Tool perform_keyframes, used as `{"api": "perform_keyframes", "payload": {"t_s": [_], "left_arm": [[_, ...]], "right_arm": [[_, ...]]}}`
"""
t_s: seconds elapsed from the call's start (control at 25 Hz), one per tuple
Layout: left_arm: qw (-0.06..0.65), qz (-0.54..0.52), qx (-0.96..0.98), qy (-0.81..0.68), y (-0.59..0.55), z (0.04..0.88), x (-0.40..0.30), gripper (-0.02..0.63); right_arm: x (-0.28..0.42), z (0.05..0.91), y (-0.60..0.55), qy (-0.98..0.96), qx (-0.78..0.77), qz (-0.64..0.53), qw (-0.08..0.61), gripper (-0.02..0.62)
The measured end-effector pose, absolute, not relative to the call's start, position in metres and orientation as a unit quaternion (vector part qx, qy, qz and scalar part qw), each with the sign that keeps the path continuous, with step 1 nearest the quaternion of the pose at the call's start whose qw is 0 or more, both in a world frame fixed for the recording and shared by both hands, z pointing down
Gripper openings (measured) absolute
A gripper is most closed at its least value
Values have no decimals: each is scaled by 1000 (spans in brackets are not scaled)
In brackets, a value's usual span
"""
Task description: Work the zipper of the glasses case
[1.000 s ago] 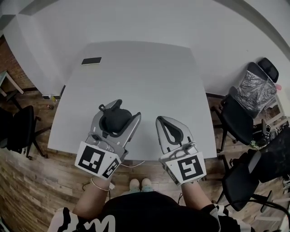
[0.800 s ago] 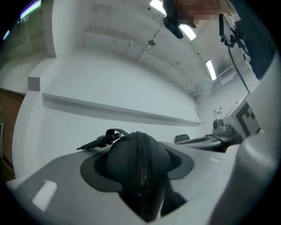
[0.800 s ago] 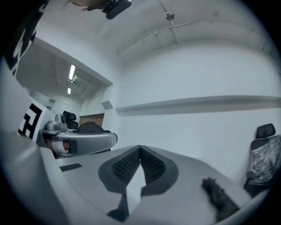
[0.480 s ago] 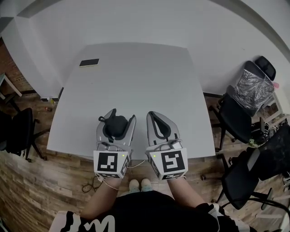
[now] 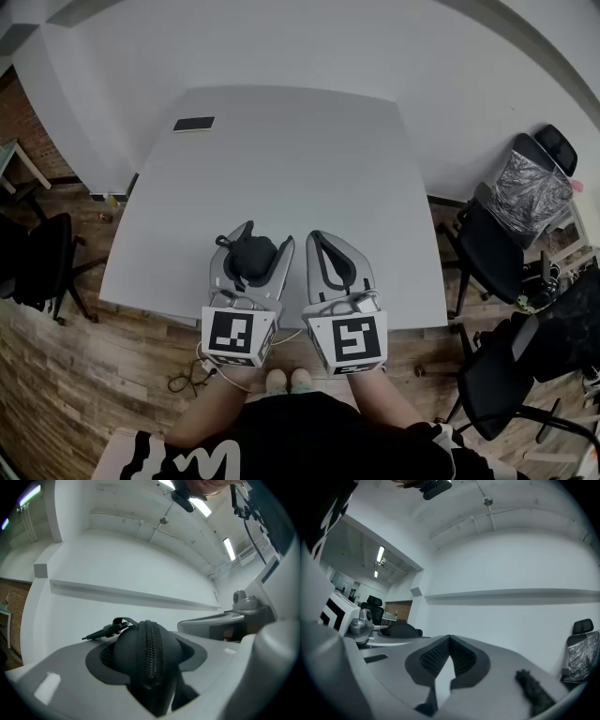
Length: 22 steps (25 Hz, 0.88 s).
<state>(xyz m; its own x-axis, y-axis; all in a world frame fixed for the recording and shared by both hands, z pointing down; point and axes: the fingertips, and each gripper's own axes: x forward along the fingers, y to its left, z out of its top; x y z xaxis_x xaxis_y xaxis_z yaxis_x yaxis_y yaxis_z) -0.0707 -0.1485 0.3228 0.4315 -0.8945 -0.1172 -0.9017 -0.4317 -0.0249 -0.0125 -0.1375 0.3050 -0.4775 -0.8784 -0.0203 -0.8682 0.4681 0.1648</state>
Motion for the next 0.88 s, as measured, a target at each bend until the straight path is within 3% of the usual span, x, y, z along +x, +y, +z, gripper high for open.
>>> {"api": "perform_keyframes", "payload": {"t_s": [0.88], "left_arm": [[44,61,-846,528,-140,307,-69,259]], "right_arm": [[-14,297,-125,-859,504,-84,24,5]]}}
